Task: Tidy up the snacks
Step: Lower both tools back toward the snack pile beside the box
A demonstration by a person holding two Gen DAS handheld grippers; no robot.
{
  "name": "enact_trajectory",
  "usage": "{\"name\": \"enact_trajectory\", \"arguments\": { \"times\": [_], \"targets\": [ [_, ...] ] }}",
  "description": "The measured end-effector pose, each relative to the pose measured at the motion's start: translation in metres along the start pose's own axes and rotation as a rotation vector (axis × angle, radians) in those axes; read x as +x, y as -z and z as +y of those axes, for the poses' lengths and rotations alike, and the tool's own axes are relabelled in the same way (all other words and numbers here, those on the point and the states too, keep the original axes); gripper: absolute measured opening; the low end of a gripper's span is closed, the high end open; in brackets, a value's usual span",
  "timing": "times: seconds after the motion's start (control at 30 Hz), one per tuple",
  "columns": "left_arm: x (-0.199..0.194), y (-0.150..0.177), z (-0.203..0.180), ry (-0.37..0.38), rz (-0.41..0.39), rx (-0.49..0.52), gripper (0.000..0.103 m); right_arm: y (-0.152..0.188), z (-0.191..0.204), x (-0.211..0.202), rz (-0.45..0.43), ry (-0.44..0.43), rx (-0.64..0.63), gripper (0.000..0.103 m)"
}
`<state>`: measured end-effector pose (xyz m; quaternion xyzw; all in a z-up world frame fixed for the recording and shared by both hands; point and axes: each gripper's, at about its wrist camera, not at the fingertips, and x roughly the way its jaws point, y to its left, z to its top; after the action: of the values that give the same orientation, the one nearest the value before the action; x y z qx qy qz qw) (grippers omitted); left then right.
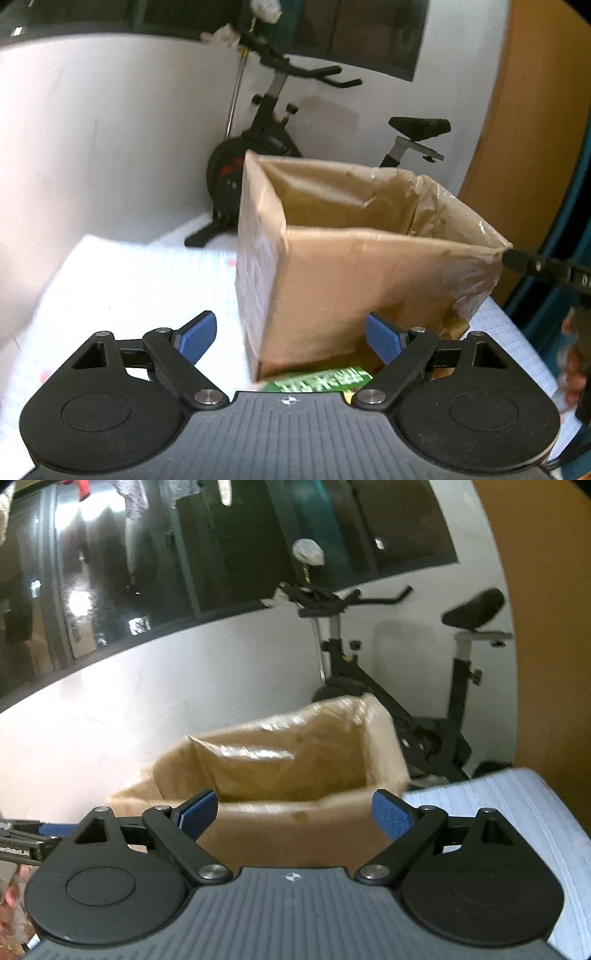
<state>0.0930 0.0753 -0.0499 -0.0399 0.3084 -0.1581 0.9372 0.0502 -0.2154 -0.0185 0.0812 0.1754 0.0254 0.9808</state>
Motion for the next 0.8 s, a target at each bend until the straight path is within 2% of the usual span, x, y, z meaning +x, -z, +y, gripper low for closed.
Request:
{"name": "enact_trajectory", "arguments": {
  "times": [0.13,0.33,0.4,0.5,0.73,0.8],
  "targets": [
    [0.019,0.015,0.001,0.005,0.038,-0.055,0.089,0.012,-0.012,-0.002,0.027,0.035,0.015,0.093],
    [0.039,0.047,0.0,-0.001,0.133,-0.064,0.089,0.03,-0.028,-0.003,0.069,0.077,0.036,0.093],
    [0.041,0.056,0.001,0.01,0.139,-0.077,0.095,0.037,-0.03,-0.002,0.085,0.088,0.041,0.093],
    [0.044,0.07,0.002,0.015,0.155,-0.094,0.098,0.046,-0.035,-0.001,0.114,0.087,0.066,0.093],
    [0.058,0.092,0.015,0.108,0.199,-0.224,0.103,0.056,-0.034,0.005,0.153,0.082,0.071,0.093],
    [0.06,0.096,0.01,0.127,0.213,-0.222,0.103,0.056,-0.032,0.006,0.158,0.077,0.067,0.093]
  ]
}}
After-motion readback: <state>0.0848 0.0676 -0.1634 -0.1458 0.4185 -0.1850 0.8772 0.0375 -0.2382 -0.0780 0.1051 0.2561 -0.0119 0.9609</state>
